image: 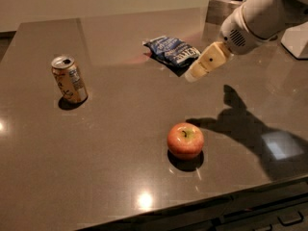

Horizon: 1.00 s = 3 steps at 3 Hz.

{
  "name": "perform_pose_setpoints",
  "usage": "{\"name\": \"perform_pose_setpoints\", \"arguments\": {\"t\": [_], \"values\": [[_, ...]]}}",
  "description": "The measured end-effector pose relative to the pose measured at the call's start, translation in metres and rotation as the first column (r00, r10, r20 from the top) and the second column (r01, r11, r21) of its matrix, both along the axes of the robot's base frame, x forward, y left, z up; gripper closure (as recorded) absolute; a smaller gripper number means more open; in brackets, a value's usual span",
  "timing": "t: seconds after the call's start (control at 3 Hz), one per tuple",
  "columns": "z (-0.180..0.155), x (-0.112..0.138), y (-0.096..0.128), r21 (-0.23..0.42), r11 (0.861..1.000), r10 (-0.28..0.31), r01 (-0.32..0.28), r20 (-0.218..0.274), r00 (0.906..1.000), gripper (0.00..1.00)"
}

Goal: Move blue chip bag near orange can

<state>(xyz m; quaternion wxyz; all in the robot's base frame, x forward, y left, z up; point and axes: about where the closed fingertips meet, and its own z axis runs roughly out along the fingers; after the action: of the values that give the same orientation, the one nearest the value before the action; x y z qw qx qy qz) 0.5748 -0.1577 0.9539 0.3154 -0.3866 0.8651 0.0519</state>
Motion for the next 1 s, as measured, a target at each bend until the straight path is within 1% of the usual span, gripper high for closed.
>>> {"name": "perform_pose_setpoints", "arguments": {"t": [0.33,0.67,1.0], "values": [[-0.009,0.023,0.015,0.025,1.000,-0.002,0.002,0.009,1.0000,0.00],[-0.021,0.052,0.031,0.055,0.998,-0.021,0.020,0.024,0.9995,0.00],[-0.033,0.079,0.045,0.080,0.996,-0.047,0.045,0.027,0.9985,0.00]]}}
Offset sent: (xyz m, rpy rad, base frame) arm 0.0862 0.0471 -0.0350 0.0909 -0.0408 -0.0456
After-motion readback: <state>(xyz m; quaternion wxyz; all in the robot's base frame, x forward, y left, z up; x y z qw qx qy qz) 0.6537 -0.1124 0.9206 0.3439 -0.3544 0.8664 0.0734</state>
